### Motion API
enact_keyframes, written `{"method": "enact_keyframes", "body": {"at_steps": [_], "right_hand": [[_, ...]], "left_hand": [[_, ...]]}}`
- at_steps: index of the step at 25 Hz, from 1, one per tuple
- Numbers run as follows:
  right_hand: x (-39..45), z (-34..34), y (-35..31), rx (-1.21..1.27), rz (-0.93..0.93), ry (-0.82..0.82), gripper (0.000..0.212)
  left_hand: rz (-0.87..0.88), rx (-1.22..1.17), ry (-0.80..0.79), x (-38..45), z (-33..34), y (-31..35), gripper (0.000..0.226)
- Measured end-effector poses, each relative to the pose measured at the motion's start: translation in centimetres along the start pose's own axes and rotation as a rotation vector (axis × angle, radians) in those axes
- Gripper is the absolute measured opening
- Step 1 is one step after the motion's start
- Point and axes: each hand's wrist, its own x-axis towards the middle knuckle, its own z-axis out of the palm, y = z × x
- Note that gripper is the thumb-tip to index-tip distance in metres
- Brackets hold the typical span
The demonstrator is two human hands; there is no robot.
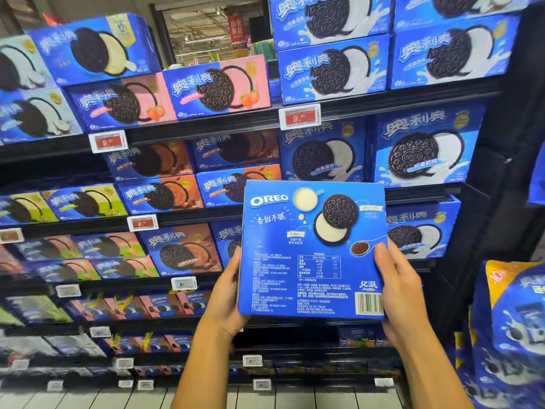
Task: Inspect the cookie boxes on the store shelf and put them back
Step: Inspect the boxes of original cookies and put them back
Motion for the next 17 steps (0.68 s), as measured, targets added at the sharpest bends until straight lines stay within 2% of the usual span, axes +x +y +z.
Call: {"method": "enact_keyframes", "body": {"at_steps": [2,6,12,14,17], "right_hand": [[0.0,-0.3,-0.3,-0.022,-0.038,0.020,0.051],[-0.2,-0.2,-0.7,-0.074,-0.076,0.005,0.052],[-0.3,0.4,-0.8,-0.093,-0.079,-0.023,0.053],[-0.3,0.5,-0.7,-0.100,-0.067,-0.035,0.053],[-0.4,0.6,-0.5,-0.124,-0.055,-0.042,0.055]], "left_hand": [[0.079,0.081,-0.026,-0.2,1.3,1.0,0.044],[0.261,0.231,0.008,-0.1,1.1,-0.2,0.034],[0.297,0.219,0.079,-1.5,1.2,-0.2,0.066],[0.312,0.233,0.093,-1.7,1.2,-0.1,0.067],[0.320,0.224,0.115,-2.0,0.8,-0.1,0.057]]}}
